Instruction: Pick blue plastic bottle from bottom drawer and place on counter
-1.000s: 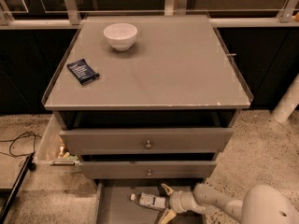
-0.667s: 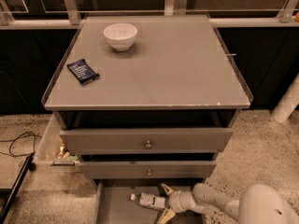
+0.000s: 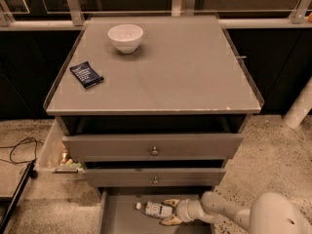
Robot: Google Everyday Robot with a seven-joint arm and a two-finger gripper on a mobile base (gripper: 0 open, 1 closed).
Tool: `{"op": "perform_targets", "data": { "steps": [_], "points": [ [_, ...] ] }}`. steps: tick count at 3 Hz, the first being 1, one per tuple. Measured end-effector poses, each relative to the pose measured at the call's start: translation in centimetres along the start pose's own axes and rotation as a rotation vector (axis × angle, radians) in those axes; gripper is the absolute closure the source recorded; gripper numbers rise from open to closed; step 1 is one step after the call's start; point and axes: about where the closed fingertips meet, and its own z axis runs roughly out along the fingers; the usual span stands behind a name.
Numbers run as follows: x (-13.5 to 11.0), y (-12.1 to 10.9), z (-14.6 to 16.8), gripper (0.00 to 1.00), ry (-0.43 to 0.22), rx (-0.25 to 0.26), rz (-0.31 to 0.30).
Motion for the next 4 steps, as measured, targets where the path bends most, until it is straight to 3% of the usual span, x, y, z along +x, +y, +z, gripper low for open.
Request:
{"op": "perform_targets", "data": {
  "steps": [2, 3, 4],
  "points": [
    [0.00, 0.01, 0.01, 0.89, 0.000, 0.000, 0.000],
    [-0.01, 0.02, 0.00, 1.00, 0.000, 0.000, 0.000],
    [-0.29, 0.63, -0.46, 1.00, 0.000, -0.007, 0.003]
  ]
}}
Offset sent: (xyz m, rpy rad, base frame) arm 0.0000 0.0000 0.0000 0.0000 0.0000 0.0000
